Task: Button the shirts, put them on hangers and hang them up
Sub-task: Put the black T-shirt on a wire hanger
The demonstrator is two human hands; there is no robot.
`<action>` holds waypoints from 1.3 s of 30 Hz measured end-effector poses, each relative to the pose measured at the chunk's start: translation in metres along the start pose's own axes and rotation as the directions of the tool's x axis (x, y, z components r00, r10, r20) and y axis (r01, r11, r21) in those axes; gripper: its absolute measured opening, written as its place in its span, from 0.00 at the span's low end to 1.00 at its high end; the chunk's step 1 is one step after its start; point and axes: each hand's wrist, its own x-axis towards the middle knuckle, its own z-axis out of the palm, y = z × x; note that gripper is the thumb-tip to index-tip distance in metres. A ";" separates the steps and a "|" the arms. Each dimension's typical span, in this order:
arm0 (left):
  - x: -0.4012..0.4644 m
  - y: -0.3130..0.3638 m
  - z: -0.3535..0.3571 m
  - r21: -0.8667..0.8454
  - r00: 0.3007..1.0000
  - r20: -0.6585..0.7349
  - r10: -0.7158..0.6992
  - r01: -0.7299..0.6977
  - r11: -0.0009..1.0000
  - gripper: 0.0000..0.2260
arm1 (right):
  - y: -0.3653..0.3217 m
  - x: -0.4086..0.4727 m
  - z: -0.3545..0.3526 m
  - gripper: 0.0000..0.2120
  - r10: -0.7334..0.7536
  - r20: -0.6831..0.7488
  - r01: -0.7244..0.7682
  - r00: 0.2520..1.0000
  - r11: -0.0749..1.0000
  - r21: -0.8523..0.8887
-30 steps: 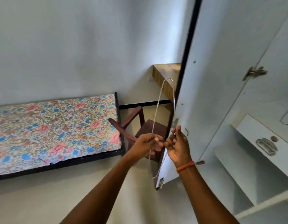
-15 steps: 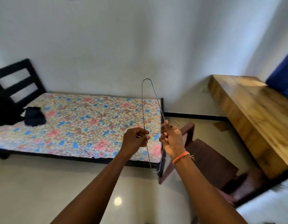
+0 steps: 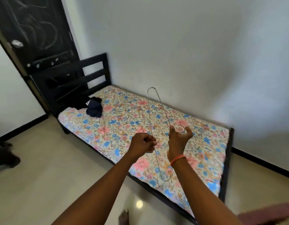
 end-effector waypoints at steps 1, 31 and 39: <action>0.019 -0.003 -0.012 -0.014 1.000 -0.002 -0.009 0.009 1.000 0.02 | 0.007 0.010 0.019 0.26 -0.050 0.037 0.052 0.998 0.997 -0.051; 0.597 -0.155 -0.477 0.195 0.795 -0.298 -0.528 0.592 0.782 0.12 | 0.256 0.311 0.652 0.15 0.065 0.509 0.358 0.858 0.635 -0.685; 0.727 -0.301 -0.564 0.264 0.754 -0.329 -0.568 0.651 0.711 0.15 | 0.379 0.356 0.759 0.06 0.158 0.342 0.210 0.926 0.536 -0.818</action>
